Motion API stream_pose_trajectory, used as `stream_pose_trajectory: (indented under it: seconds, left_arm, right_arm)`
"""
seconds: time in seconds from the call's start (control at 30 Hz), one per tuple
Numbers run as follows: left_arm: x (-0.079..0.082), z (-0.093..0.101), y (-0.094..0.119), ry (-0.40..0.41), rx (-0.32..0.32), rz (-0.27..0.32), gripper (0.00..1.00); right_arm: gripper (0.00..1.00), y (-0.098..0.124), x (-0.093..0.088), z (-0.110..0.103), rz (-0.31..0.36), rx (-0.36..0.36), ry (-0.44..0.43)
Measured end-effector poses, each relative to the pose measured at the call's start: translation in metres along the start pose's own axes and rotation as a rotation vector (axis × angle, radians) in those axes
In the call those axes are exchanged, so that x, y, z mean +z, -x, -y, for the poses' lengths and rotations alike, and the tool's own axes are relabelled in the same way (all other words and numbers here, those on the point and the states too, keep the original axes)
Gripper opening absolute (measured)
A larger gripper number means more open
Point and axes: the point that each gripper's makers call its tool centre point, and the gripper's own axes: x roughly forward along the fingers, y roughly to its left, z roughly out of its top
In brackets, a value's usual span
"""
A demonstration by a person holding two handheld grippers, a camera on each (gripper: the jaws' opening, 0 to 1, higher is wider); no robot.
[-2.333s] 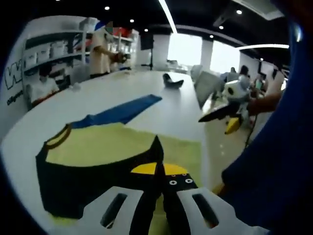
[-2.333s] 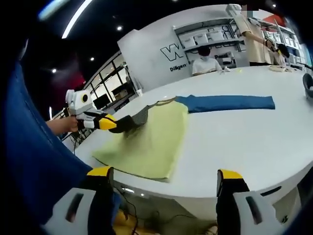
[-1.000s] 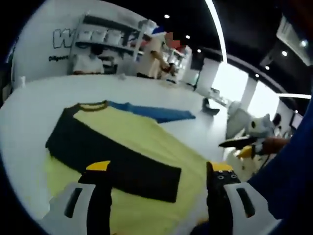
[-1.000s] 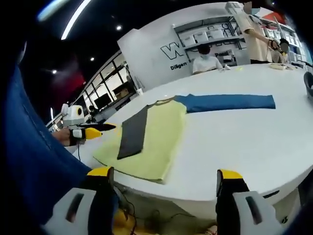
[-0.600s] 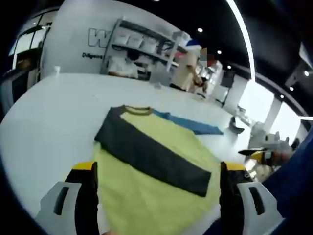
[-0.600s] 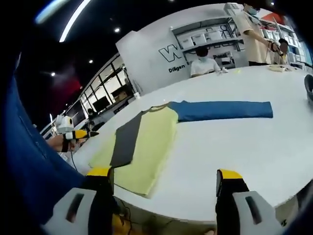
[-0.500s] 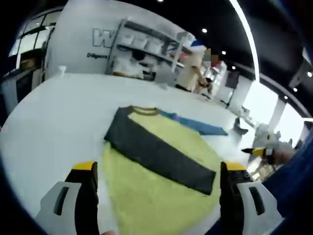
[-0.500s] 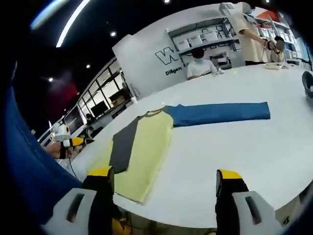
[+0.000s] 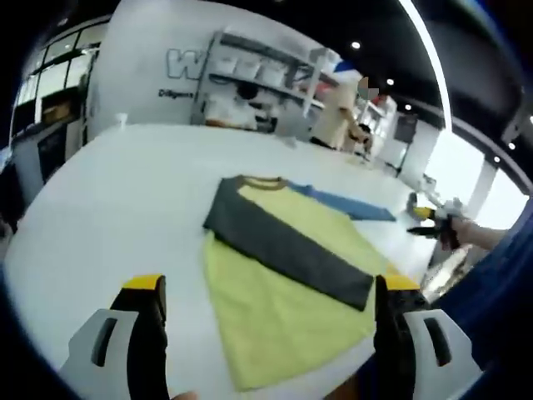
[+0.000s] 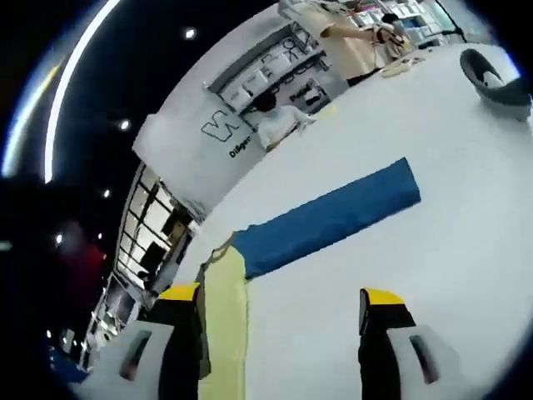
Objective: Fold the garment on the visible template until the final outline fits inside the template.
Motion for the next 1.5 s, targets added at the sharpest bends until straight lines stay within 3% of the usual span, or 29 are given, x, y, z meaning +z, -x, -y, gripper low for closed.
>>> stream_pose_trajectory:
  seconds: [0.1, 0.2, 0.4, 0.57, 1.1, 1.2, 1.37, 1.5]
  left_arm:
    - [-0.002, 0.003, 0.001, 0.02, 0.019, 0.012, 0.99]
    - [-0.003, 0.012, 0.002, 0.026, 0.02, 0.009, 0.99]
    - [-0.006, 0.024, 0.004, 0.003, 0.036, -0.013, 0.99]
    - [-0.006, 0.03, 0.006, 0.022, 0.061, 0.001, 0.99]
    - [-0.016, 0.039, 0.011, 0.042, 0.123, -0.013, 0.99]
    - [-0.014, 0.044, 0.011, 0.037, 0.126, -0.012, 0.99]
    - [-0.012, 0.046, 0.009, 0.054, 0.137, -0.005, 0.99]
    - [-0.014, 0.05, 0.006, 0.059, 0.136, -0.01, 0.99]
  right_arm:
    - [0.71, -0.006, 0.032, 0.008, 0.116, 0.016, -0.16]
    - [0.7, -0.009, 0.053, 0.021, 0.18, -0.005, -0.263]
    - [0.71, -0.019, 0.062, 0.044, 0.178, -0.049, -0.327]
    - [0.71, -0.025, 0.073, 0.057, 0.224, -0.044, -0.428]
    - [0.53, -0.05, 0.104, 0.081, 0.264, -0.036, -0.434]
    - [0.53, -0.057, 0.111, 0.08, 0.277, -0.003, -0.464]
    - [0.47, -0.07, 0.115, 0.082, 0.258, 0.013, -0.477]
    - [0.48, -0.08, 0.1, 0.064, 0.176, 0.067, -0.495]
